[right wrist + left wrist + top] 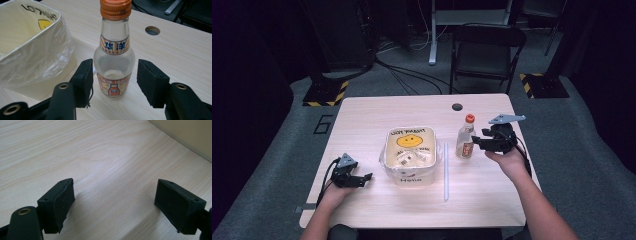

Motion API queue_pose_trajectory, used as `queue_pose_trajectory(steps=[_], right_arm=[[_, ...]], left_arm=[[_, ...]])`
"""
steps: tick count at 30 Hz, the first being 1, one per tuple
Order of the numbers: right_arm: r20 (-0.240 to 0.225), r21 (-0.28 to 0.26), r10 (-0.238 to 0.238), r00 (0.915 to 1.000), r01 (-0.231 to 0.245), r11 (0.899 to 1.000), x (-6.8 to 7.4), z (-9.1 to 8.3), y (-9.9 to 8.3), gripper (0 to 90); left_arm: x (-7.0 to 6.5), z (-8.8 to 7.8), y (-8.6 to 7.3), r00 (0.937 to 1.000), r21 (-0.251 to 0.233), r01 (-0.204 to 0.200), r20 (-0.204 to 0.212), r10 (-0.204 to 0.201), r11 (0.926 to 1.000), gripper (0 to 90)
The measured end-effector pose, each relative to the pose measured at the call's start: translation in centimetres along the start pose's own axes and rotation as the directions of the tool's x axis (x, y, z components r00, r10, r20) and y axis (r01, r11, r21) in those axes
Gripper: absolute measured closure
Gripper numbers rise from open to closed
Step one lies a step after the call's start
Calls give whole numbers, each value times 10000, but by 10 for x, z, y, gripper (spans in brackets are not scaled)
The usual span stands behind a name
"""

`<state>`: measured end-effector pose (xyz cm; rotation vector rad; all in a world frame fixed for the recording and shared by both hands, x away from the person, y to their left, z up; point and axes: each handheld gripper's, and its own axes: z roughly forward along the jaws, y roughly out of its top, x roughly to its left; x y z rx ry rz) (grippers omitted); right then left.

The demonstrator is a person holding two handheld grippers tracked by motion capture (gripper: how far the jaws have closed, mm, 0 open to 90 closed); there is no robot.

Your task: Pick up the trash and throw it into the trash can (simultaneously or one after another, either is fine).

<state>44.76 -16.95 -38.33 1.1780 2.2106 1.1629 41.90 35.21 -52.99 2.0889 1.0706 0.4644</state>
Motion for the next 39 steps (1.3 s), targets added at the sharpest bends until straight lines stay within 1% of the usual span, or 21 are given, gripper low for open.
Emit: queue_pose_trajectory(steps=[11, 16, 23, 28, 29, 36, 39], right_arm=[[22, -85, 14, 10000, -14, 10000, 2, 8, 14, 460], [53, -245, 40, 10000, -39, 9997, 1, 9, 20, 461], [13, -279, 93, 10000, -93, 9996, 0, 12, 29, 467], [10, -229, 55, 10000, -54, 9997, 0, 15, 35, 475], [12, -235, 37, 10000, -37, 9997, 0, 15, 36, 477], [63, -216, -17, 10000, 18, 9998, 1, 19, 45, 502], [62, -224, 93, 9999, -91, 9997, 1, 21, 47, 523]], left_arm=[[0, 0, 0, 10000, 30, -7, 43, 7, 10000, 161], [1, 0, 0, 10000, 16, 12, 55, -12, 10000, 161], [0, 0, 0, 10000, 19, 46, 69, -47, 10000, 161], [1, 0, 0, 10000, -7, 17, 46, -17, 10000, 161], [1, 0, 0, 10000, 16, -64, 11, 64, 10000, 161], [0, 0, 0, 10000, 20, 39, 81, -39, 10000, 160], [0, 0, 0, 10000, -20, 57, 48, -57, 10000, 161]])
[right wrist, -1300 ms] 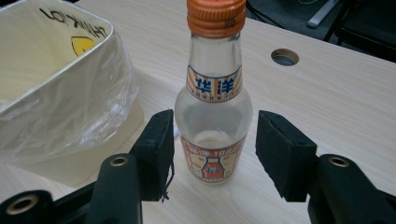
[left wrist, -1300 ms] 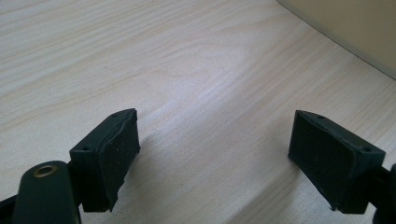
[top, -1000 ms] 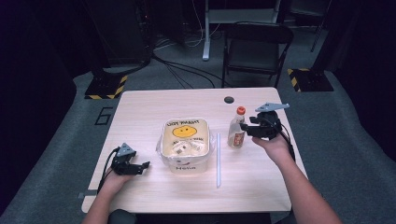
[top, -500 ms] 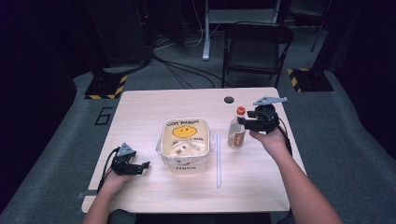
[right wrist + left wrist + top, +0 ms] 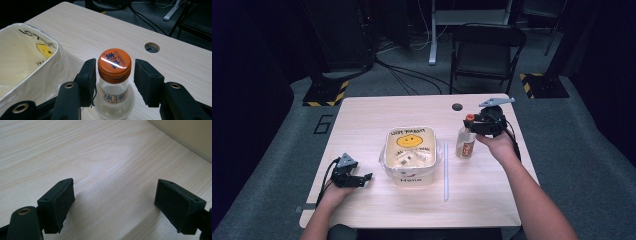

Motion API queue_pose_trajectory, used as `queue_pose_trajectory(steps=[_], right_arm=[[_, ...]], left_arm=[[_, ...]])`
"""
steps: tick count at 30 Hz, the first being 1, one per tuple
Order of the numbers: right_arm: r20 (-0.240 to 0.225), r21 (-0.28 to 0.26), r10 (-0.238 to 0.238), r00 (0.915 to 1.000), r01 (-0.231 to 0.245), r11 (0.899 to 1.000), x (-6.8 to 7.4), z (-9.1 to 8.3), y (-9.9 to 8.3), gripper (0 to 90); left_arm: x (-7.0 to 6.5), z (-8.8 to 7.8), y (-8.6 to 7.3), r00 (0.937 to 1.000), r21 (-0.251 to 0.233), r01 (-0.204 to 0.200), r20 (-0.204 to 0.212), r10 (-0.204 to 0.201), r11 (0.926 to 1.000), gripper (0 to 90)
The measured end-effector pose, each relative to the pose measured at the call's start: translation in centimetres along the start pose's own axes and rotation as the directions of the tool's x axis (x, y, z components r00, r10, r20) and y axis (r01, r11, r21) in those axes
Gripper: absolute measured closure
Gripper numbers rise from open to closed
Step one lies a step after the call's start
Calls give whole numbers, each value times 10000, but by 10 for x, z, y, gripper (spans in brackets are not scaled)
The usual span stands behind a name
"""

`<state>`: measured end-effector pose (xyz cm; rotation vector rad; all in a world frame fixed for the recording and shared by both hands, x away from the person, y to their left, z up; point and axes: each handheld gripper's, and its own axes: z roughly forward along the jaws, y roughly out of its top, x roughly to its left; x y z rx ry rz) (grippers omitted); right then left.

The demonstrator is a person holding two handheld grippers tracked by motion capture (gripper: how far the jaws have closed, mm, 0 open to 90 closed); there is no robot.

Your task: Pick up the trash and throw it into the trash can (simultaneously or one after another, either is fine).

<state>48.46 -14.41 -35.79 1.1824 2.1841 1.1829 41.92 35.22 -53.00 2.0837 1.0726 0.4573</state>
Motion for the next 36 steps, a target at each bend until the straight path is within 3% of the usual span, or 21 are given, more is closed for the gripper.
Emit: queue_pose_trajectory(steps=[9, 19, 36], right_arm=[[44, 8, -147, 9999, 147, 9999, 2, 3, 4, 611], [142, 271, -763, 9970, 759, 9967, 10, 3, 9, 617], [-263, -57, -1189, 9926, 1187, 9929, 27, -16, 29, 618]], left_arm=[[0, 0, 0, 10000, 28, -66, 5, 66, 10000, 161], [1, 0, 0, 9999, 32, -124, -16, 124, 9999, 161], [1, 0, 0, 9998, 43, -177, -14, 177, 9998, 161]])
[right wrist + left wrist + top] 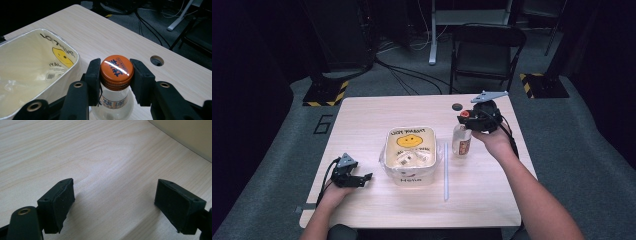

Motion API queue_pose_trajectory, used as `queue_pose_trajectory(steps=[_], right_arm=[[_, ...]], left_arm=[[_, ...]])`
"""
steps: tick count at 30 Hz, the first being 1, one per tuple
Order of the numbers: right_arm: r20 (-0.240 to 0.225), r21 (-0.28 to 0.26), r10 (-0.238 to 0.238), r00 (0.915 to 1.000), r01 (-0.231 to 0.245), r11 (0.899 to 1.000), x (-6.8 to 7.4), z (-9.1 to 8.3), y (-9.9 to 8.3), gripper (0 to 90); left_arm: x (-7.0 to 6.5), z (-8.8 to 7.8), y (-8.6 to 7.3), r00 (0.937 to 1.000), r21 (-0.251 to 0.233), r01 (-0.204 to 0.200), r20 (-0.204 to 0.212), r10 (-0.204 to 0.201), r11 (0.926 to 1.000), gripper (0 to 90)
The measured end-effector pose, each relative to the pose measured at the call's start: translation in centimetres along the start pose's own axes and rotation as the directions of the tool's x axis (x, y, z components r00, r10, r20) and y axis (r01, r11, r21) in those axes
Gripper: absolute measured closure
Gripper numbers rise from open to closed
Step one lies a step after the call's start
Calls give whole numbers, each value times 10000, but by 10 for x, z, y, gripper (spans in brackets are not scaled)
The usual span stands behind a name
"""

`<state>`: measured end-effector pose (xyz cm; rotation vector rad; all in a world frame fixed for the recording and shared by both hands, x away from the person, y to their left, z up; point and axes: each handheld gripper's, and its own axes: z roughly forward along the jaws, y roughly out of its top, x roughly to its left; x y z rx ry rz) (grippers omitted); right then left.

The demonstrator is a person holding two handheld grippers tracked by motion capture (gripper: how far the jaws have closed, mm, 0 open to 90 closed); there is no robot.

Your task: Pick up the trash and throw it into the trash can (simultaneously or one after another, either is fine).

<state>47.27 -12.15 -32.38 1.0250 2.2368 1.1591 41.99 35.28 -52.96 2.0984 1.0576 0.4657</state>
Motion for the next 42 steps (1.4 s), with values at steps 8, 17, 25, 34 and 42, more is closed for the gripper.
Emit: queue_pose_trajectory(steps=[8, 17, 25, 34, 42], right_arm=[[-91, -123, -172, 9998, 171, 9998, 5, -7, 8, 618], [-254, -173, -316, 9992, 312, 9994, 9, -16, 18, 618], [-491, -336, -551, 9973, 535, 9980, 16, -27, 32, 619], [-659, -490, -738, 9951, 707, 9963, 23, -35, 46, 619], [-753, -641, -905, 9930, 857, 9943, 26, -43, 61, 619]], left_arm=[[0, 0, 0, 10000, -10, 48, -3, -48, 10000, 161], [0, 0, 0, 10000, 0, 7, -1, -7, 10000, 161], [0, 0, 0, 10000, -8, 43, -2, -43, 10000, 161], [0, 0, 0, 10000, 3, 6, -2, -6, 10000, 161], [0, 0, 0, 10000, 2, 1, 3, -1, 10000, 161]])
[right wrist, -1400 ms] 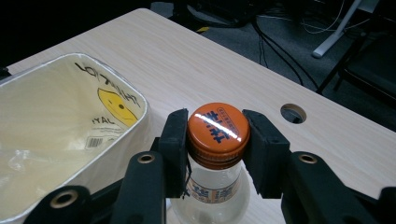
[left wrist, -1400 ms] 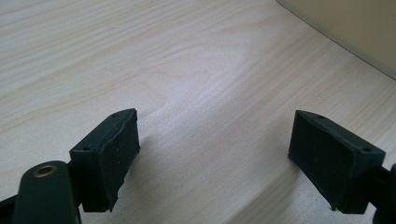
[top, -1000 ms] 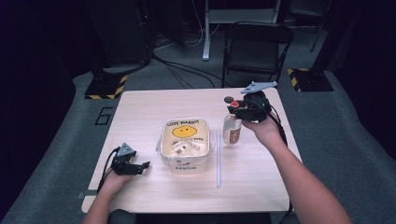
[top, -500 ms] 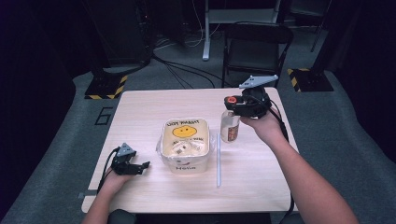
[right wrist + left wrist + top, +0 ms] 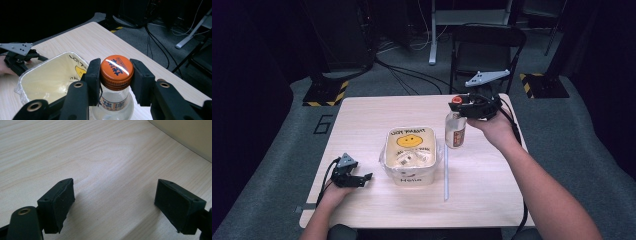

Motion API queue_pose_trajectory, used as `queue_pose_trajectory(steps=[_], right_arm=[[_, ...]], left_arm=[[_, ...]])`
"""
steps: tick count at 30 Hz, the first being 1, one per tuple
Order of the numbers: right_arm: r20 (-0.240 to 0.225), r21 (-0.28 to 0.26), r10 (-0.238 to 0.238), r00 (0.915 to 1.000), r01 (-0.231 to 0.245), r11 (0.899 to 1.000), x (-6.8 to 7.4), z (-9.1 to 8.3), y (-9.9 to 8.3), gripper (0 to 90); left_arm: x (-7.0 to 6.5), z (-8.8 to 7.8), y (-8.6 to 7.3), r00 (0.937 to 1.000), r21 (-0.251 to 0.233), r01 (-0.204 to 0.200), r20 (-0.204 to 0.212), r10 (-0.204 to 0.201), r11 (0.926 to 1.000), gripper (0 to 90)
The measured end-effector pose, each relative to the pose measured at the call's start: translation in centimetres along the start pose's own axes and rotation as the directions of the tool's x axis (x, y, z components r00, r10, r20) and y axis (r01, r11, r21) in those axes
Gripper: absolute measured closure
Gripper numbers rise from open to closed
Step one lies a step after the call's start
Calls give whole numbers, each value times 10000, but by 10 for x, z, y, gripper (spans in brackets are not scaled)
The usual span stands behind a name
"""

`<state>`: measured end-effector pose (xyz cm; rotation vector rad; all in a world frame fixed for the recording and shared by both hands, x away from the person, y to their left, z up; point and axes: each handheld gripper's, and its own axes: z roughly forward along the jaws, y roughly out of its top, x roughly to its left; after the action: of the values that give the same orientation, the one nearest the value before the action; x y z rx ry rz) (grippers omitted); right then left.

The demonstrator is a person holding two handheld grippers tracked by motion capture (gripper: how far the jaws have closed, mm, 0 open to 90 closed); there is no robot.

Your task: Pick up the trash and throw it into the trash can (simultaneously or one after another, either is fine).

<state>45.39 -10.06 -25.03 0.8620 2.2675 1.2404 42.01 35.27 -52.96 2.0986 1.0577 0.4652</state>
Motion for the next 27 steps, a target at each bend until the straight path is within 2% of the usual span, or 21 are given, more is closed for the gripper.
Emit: queue_pose_trajectory(steps=[9, 27], right_arm=[[-112, -174, -156, 9998, 154, 9997, 5, -8, 18, 619], [-291, -381, -555, 9980, 544, 9978, 19, -10, 42, 619]], left_arm=[[0, 0, 0, 10000, 6, 36, 16, -36, 10000, 161], [0, 0, 0, 10000, -4, 21, 10, -21, 10000, 161]])
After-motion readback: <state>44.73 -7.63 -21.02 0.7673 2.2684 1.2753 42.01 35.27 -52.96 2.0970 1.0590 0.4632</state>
